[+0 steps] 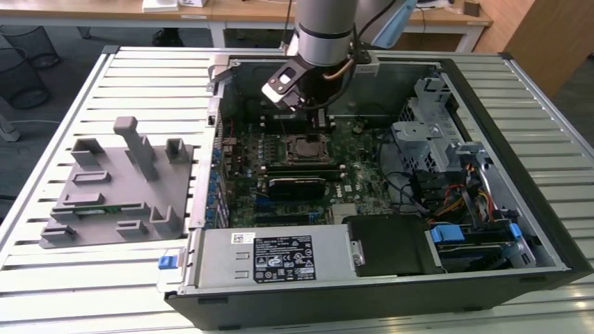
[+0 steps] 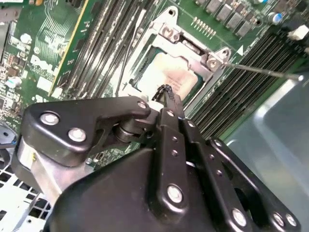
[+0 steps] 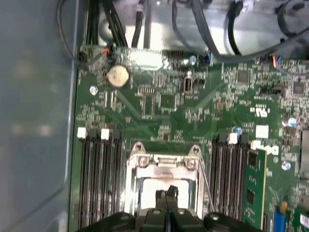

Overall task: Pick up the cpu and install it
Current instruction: 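Close the cpu cover, then install the first cpu locking lever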

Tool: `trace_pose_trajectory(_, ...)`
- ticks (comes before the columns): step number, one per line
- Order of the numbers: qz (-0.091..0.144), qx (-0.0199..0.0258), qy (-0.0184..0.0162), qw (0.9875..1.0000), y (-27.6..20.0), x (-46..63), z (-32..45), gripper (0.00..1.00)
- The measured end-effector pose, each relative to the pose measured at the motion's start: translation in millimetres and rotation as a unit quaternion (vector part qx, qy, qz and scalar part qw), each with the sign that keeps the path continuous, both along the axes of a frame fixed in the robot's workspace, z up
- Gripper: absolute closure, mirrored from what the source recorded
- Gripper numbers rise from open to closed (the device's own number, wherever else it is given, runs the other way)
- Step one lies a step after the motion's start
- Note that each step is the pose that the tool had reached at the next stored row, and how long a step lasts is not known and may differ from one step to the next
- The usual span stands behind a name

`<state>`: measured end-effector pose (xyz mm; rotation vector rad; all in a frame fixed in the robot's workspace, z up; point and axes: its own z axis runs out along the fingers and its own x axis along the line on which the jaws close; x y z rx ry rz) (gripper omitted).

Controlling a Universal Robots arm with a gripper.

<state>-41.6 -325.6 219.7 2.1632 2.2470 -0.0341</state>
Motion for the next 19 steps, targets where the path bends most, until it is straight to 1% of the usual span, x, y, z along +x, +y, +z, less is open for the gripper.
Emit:
trace_pose_trajectory(3,0.000,0.0000,0.0003,1.0000,0.0,4.3,0.0,0.89)
trace_pose_trajectory(5,0.000,-0.0001,0.0004,1.0000,0.0,5.0,0.1,0.89)
trace_pose_trajectory(7,0.000,-0.0001,0.0004,1.0000,0.0,5.1,2.1,0.89)
trace_pose_trajectory(14,0.000,0.0000,0.0004,1.0000,0.0,5.1,13.1,0.89)
trace_pose_trajectory(19,0.000,0.0000,0.0003,1.0000,0.0,5.1,23.2,0.89)
